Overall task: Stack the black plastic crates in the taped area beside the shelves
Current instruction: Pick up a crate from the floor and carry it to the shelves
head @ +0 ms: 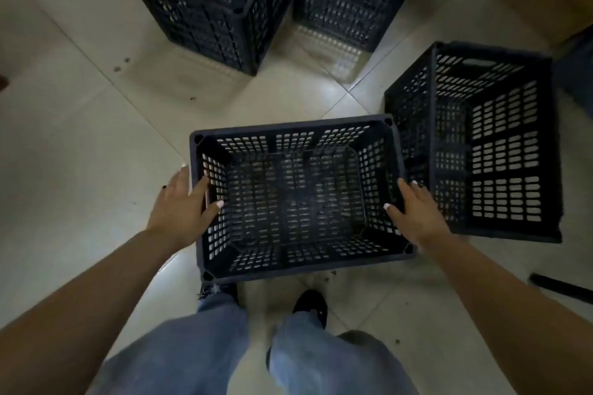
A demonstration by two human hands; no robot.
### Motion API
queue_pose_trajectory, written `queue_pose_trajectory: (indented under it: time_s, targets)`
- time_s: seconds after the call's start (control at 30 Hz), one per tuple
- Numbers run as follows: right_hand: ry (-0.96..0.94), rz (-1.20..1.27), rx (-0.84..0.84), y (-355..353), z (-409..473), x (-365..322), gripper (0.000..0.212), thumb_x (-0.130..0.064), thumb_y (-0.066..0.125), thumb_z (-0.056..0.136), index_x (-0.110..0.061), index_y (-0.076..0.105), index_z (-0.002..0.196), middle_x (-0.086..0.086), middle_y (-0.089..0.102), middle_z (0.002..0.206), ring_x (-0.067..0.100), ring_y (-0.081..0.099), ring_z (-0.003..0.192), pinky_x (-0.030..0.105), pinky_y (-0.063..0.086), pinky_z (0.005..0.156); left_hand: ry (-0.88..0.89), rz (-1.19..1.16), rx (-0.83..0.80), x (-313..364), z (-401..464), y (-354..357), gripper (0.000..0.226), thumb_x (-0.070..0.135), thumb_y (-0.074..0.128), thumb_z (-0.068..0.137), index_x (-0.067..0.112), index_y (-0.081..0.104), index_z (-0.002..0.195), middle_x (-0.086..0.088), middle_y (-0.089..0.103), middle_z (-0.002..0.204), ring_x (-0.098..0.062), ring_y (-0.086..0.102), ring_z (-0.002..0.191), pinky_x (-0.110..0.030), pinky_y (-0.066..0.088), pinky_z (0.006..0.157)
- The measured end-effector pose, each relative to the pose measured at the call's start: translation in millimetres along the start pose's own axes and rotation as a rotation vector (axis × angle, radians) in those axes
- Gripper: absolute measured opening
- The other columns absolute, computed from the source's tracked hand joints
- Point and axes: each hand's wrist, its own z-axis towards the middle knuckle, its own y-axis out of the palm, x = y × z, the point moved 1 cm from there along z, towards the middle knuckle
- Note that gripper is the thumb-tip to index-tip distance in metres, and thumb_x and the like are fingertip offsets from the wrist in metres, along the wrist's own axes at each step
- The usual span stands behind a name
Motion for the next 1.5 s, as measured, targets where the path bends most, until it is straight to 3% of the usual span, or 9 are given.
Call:
queue_pose_trajectory:
  time_s: [0.27,0.37,0.43,0.53,0.7,0.83,1.0,1.2,1.5]
  targets:
    - [0.088,0.098,0.015,46.4,70.9,13.9,0.076,-0.05,0.05,0.092,-0.043,0.0,0.148,0.004,-0.014,0.159,0.036,0.011,0.144,0.052,0.034,0.107,-0.169,-0.115,0.003,-15.3,55.0,65.0,0.07,0.055,0.039,0.094,0.023,0.015,0.152,-0.02,-0.019,0.157,-0.042,0.002,0.145,-0.054,0.02,0.115]
    - [0.075,0.078,0.0,57.1,83.1,13.9,0.076,-0.051,0.053,0.089,-0.046,0.004,0.147,0.006,-0.026,0.156,0.038,-0.001,0.144,0.056,0.027,0.11,-0.237,-0.325,-0.065,-14.5,63.5,74.2,0.068,0.053,0.041,0.094,0.032,0.012,0.152,-0.014,-0.024,0.156,-0.045,0.022,0.14,-0.049,0.033,0.109]
    - [0.086,0.067,-0.004,58.7,85.9,12.0,0.075,-0.049,0.056,0.089,-0.046,0.007,0.147,0.006,-0.028,0.155,0.039,-0.004,0.143,0.057,0.024,0.111,-0.289,-0.404,-0.051,-12.6,65.0,77.1,0.067,0.05,0.045,0.094,0.034,0.014,0.151,-0.015,-0.01,0.159,-0.046,0.037,0.132,-0.045,0.038,0.104]
    - [0.117,0.134,0.061,47.5,87.3,11.7,0.072,-0.043,0.061,0.087,-0.041,0.02,0.146,0.011,-0.004,0.156,0.041,0.016,0.138,0.049,0.03,0.108,-0.345,-0.499,-0.024,-10.8,64.2,75.3,0.066,0.048,0.051,0.092,0.032,0.024,0.15,-0.017,0.019,0.149,-0.045,0.048,0.119,-0.043,0.04,0.102]
    - [0.125,0.156,0.097,19.0,51.6,8.9,0.064,-0.039,0.066,0.085,-0.035,0.036,0.141,0.014,0.019,0.144,0.039,0.04,0.123,0.041,0.041,0.102,-0.287,-0.381,0.006,-16.9,42.9,52.6,0.057,0.043,0.054,0.091,0.025,0.04,0.143,-0.022,0.03,0.135,-0.047,0.051,0.111,-0.045,0.043,0.1]
    - [0.117,0.128,0.11,-11.5,-11.8,-2.5,0.058,-0.034,0.067,0.085,-0.03,0.041,0.137,0.015,0.023,0.139,0.035,0.045,0.115,0.038,0.041,0.102,-0.233,-0.332,-0.001,-21.4,4.4,4.7,0.057,0.037,0.054,0.093,0.022,0.037,0.145,-0.023,0.03,0.133,-0.049,0.051,0.107,-0.045,0.043,0.099]
    - [0.1,0.034,0.128,-77.8,-99.9,-44.9,0.025,-0.017,0.065,0.086,-0.024,0.046,0.101,0.016,0.037,0.121,0.03,0.05,0.081,0.036,0.045,0.089,-0.241,-0.252,-0.003,-44.2,-58.4,-82.3,0.059,0.027,0.056,0.091,0.021,0.034,0.145,-0.025,0.031,0.129,-0.051,0.053,0.098,-0.048,0.048,0.092]
    - [0.045,-0.058,0.162,-148.9,-195.2,-123.7,0.036,-0.018,0.063,0.086,-0.024,0.043,0.116,0.015,0.039,0.121,0.029,0.053,0.086,0.034,0.046,0.087,-0.299,-0.314,0.056,-89.1,-133.6,-197.7,0.054,0.033,0.055,0.092,0.019,0.04,0.142,-0.029,0.038,0.13,-0.05,0.05,0.108,-0.048,0.043,0.095]
    - [-0.117,-0.076,0.255,-229.3,-242.3,-257.3,0.029,-0.022,0.063,0.086,-0.02,0.048,0.11,0.019,0.049,0.112,0.032,0.051,0.095,0.034,0.044,0.081,-0.302,-0.42,0.168,-174.6,-193.3,-339.9,0.039,0.035,0.054,0.09,0.016,0.057,0.123,-0.02,0.056,0.119,-0.037,0.057,0.103,-0.043,0.049,0.091]
